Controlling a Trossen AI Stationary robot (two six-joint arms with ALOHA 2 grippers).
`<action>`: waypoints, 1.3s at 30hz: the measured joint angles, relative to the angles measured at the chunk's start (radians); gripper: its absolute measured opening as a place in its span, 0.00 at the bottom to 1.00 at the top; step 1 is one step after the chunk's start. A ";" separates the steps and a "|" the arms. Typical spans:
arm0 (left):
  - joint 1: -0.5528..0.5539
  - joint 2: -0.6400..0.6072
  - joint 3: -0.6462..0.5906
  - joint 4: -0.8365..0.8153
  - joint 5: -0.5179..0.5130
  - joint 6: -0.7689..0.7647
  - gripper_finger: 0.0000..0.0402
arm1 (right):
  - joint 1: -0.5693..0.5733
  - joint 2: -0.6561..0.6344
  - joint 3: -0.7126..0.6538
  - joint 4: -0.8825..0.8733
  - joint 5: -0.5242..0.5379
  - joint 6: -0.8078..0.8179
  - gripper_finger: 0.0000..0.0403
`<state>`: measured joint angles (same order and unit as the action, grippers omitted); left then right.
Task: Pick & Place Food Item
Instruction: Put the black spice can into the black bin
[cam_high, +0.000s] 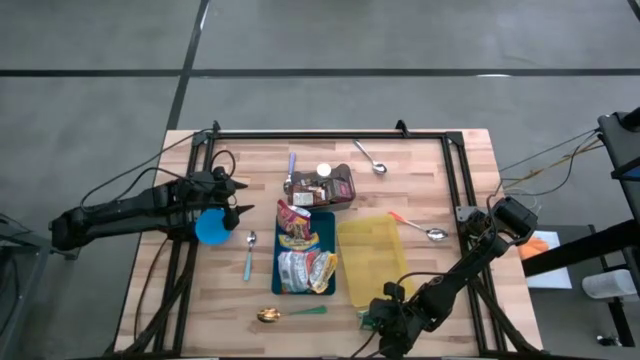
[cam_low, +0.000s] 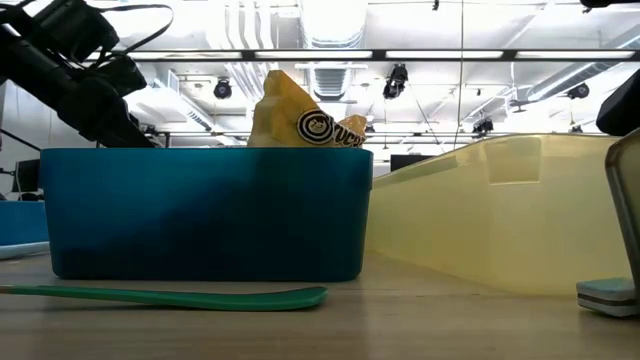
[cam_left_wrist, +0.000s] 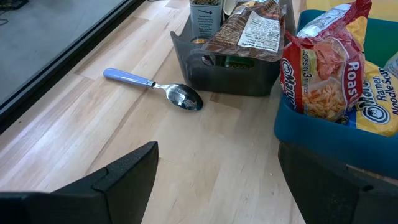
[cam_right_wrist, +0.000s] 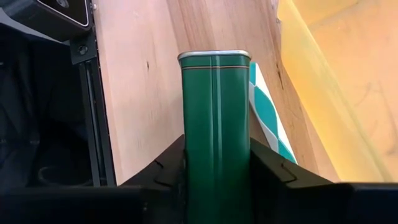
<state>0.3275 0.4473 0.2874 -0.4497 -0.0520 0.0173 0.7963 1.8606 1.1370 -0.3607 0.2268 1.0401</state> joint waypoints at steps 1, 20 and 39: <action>0.000 0.000 0.000 0.000 0.000 0.000 0.84 | 0.000 0.000 0.000 0.000 0.000 0.000 0.30; 0.000 0.000 0.000 0.000 0.000 0.000 0.84 | 0.000 0.000 0.002 0.002 0.000 0.000 0.31; 0.000 0.000 0.000 0.000 0.000 0.000 0.84 | 0.000 -0.081 0.047 -0.063 0.038 -0.046 0.27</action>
<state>0.3274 0.4473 0.2871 -0.4498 -0.0520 0.0172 0.7963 1.7795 1.1838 -0.4241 0.2649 0.9940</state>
